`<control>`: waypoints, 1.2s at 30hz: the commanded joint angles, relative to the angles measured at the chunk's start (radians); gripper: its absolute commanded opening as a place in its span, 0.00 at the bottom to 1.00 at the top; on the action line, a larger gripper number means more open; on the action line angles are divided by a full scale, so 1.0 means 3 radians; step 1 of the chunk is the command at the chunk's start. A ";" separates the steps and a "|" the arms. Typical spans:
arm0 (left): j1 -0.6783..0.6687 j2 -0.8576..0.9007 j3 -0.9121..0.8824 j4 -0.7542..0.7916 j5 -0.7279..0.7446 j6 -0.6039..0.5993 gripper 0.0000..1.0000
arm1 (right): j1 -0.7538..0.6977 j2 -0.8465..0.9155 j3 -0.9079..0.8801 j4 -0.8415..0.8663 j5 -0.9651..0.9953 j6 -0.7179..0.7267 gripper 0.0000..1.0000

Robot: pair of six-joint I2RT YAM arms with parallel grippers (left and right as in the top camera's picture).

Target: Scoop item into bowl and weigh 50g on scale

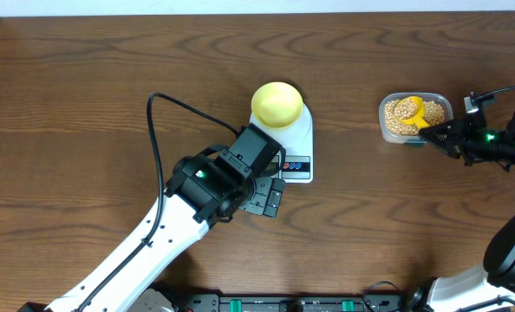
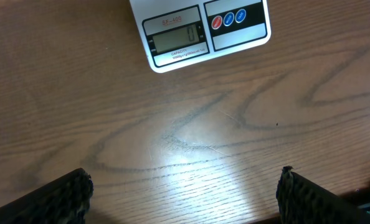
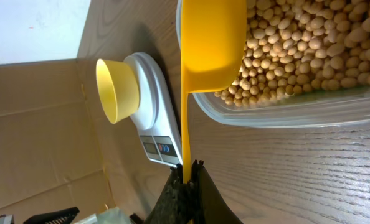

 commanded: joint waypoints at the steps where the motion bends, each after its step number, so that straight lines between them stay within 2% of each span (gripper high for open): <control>1: 0.0008 0.0019 0.0043 -0.0029 -0.0042 0.0032 0.97 | -0.0018 0.0013 -0.0011 0.0000 -0.0159 -0.0081 0.01; 23: 0.0008 0.0019 0.0043 -0.0033 -0.0042 0.0031 0.96 | -0.0181 -0.0006 0.0005 -0.0050 -0.0619 -0.0174 0.01; 36: 0.0008 0.0019 0.0043 -0.0033 -0.0042 0.0032 0.97 | 0.0031 -0.0331 0.0258 -0.0055 -0.0595 -0.0083 0.01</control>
